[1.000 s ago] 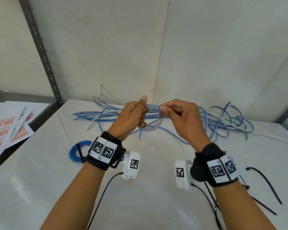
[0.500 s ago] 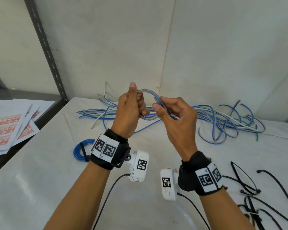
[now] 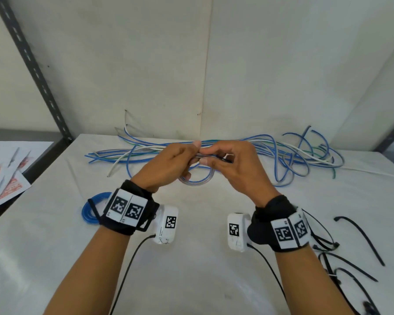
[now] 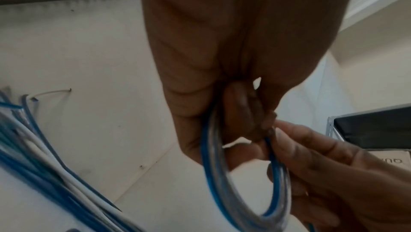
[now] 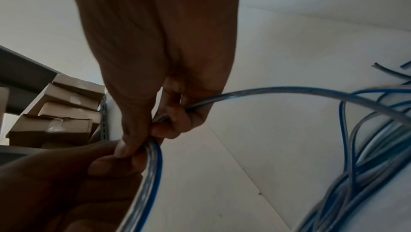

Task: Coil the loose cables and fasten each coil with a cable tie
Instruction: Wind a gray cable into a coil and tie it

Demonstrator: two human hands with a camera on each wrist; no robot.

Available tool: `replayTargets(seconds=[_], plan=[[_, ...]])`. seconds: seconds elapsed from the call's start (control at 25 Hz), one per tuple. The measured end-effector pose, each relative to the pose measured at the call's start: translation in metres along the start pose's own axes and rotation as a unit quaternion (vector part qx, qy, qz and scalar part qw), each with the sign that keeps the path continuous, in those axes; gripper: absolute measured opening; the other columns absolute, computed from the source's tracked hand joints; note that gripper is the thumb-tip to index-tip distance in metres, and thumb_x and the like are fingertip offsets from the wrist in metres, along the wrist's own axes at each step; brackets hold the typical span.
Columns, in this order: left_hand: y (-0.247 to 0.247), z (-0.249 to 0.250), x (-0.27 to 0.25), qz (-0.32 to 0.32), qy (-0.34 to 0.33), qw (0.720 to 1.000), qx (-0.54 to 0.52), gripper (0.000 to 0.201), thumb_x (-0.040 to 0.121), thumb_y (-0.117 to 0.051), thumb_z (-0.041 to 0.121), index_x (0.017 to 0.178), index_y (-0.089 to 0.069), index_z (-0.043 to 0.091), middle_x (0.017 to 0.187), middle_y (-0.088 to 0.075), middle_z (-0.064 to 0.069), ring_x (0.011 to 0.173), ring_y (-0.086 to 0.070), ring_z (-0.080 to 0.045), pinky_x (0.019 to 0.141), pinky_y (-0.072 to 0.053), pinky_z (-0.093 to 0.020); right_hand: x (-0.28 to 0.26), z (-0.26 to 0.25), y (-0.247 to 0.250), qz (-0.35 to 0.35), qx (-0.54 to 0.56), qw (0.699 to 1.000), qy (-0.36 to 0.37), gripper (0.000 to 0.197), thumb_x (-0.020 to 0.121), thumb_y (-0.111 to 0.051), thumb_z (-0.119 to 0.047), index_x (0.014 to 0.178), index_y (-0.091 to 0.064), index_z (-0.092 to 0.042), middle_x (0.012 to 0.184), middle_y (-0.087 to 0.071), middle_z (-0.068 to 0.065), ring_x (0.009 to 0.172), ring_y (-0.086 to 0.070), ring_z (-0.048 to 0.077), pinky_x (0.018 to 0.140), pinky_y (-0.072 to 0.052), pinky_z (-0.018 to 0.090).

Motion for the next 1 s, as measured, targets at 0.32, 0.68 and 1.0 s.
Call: replayTargets(seconds=[0.32, 0.68, 1.0], plan=[[0.006, 0.003, 0.008, 0.153, -0.068, 0.953, -0.253, 0.047, 0.111, -0.031, 0.039, 0.068, -0.036, 0.020, 0.067, -0.014, 0.000, 0.052, -0.018, -0.012, 0.054, -0.035, -0.026, -0.001, -0.005, -0.009, 0.111, 0.155, 0.981, -0.024, 0.009, 0.094, -0.070, -0.010, 0.101, -0.075, -0.015, 0.087, -0.077, 0.011, 0.062, -0.062, 0.015, 0.050, -0.045, 0.026], [0.005, 0.004, 0.004, 0.017, 0.033, 0.988, -0.150, 0.054, 0.110, -0.034, 0.030, 0.064, -0.057, 0.012, 0.053, -0.037, 0.000, 0.045, -0.035, -0.016, 0.070, -0.046, -0.036, -0.004, -0.007, 0.013, 0.028, 0.036, 0.999, -0.001, 0.014, 0.093, -0.071, -0.012, 0.102, -0.077, -0.021, 0.080, -0.075, -0.009, 0.068, -0.059, 0.001, 0.056, -0.045, 0.022], [0.006, 0.010, 0.004, 0.119, -0.077, 0.960, -0.243, 0.046, 0.109, -0.035, 0.037, 0.065, -0.028, 0.025, 0.062, -0.017, 0.007, 0.054, -0.016, -0.012, 0.054, -0.034, -0.025, -0.001, -0.006, 0.015, 0.096, 0.082, 0.992, -0.004, 0.018, 0.097, -0.066, -0.012, 0.106, -0.075, -0.025, 0.085, -0.078, 0.002, 0.059, -0.065, 0.013, 0.050, -0.047, 0.024]])
Point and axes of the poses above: each hand's wrist, its own x-axis towards the middle knuckle, its own y-axis out of the back of the hand, z = x × y, the point moved 1 cm from there along x, towards the middle knuckle
